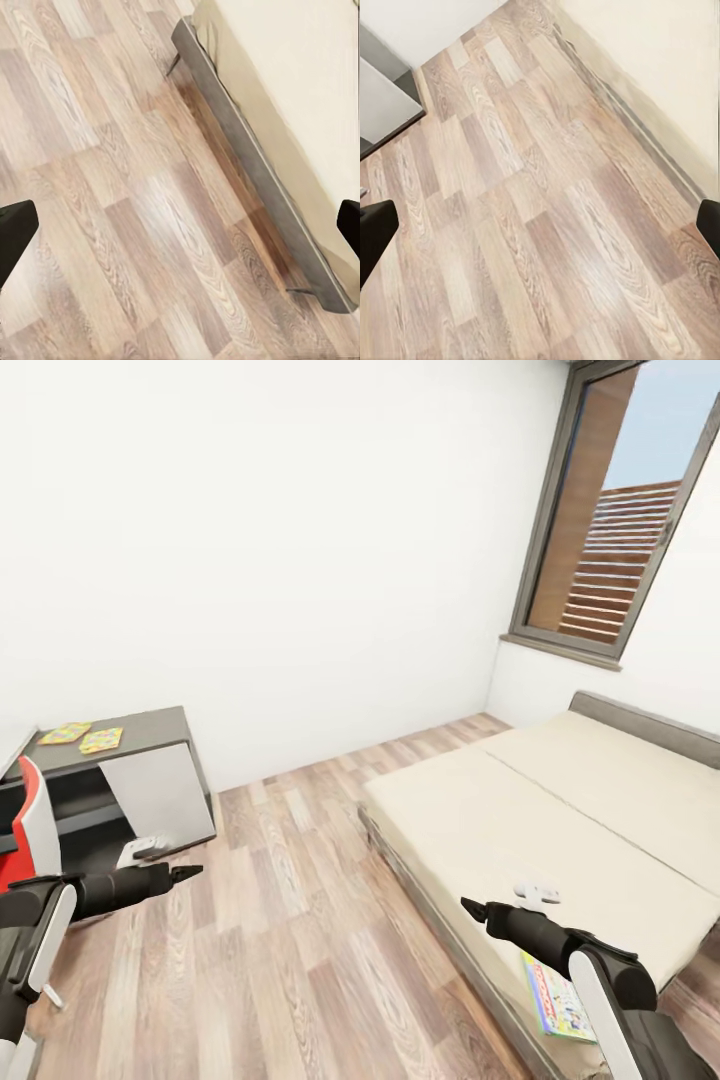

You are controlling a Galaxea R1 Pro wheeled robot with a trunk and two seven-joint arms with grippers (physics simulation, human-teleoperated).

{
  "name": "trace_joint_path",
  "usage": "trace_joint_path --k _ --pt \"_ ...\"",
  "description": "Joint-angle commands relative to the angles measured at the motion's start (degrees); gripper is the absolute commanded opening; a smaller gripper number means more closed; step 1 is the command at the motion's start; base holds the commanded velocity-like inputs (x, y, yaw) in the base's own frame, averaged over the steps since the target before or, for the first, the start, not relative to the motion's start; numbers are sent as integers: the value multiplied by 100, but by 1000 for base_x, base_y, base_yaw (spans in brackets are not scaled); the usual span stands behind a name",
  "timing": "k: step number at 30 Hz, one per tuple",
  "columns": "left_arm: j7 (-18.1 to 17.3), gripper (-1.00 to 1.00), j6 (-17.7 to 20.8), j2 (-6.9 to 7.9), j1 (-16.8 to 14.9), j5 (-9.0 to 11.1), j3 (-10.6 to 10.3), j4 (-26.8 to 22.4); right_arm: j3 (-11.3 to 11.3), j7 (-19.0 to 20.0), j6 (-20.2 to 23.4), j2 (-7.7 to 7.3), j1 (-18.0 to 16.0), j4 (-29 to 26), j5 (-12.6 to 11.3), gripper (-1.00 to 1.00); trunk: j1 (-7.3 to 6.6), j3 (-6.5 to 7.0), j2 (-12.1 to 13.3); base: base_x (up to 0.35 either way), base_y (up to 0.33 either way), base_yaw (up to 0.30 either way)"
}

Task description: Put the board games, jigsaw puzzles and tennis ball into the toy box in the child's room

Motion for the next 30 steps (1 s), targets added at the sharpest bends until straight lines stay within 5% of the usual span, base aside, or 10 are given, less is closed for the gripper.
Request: trace_joint_path --k 1,17,30 --pt "14 100 46 2 -3 50 6 -1 -10 36 32 2 -7 -5 20 100 4 -13 -13 0 279 -280" --pt "14 100 46 2 -3 50 6 -1 -31 35 32 2 -7 -4 15 100 4 -13 -13 0 248 -280" --pt "14 100 46 2 -3 50 6 -1 -34 35 32 2 -7 -3 11 100 4 -13 -13 0 107 -280"
